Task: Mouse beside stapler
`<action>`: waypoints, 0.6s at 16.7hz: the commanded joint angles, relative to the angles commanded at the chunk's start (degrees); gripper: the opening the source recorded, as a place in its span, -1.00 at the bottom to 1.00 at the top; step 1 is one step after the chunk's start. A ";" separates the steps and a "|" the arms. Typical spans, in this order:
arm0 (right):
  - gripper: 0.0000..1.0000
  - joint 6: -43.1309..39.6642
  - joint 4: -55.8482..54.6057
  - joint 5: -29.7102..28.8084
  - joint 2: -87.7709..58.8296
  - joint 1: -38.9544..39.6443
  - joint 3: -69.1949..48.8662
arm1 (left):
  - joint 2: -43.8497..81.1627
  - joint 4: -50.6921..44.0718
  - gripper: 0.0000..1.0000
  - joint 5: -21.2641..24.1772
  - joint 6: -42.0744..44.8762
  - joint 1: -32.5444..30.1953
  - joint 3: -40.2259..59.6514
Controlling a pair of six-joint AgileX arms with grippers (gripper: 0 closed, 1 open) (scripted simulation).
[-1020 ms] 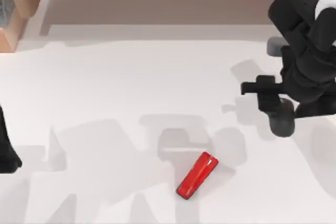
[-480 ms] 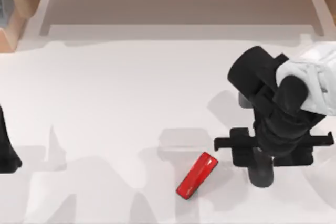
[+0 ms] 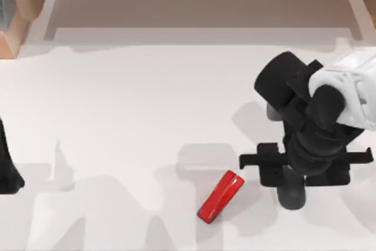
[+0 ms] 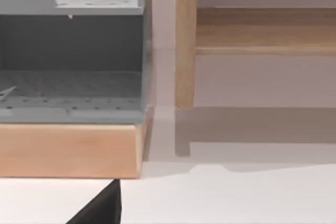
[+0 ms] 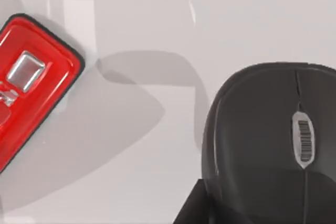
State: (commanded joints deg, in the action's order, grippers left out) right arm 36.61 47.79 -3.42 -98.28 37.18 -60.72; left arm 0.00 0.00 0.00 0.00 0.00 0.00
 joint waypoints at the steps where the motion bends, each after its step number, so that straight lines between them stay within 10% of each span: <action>1: -1.00 -0.01 -0.07 0.00 0.07 0.03 -0.10 | 0.00 0.00 1.00 0.00 0.00 0.00 0.00; 10: -1.00 -0.11 -1.50 -0.01 1.00 0.37 -1.22 | 0.00 0.00 1.00 0.00 0.00 0.00 0.00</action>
State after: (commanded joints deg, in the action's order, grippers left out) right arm 36.50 46.29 -3.43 -97.28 37.55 -61.94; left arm 0.00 0.00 0.00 0.00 0.00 0.00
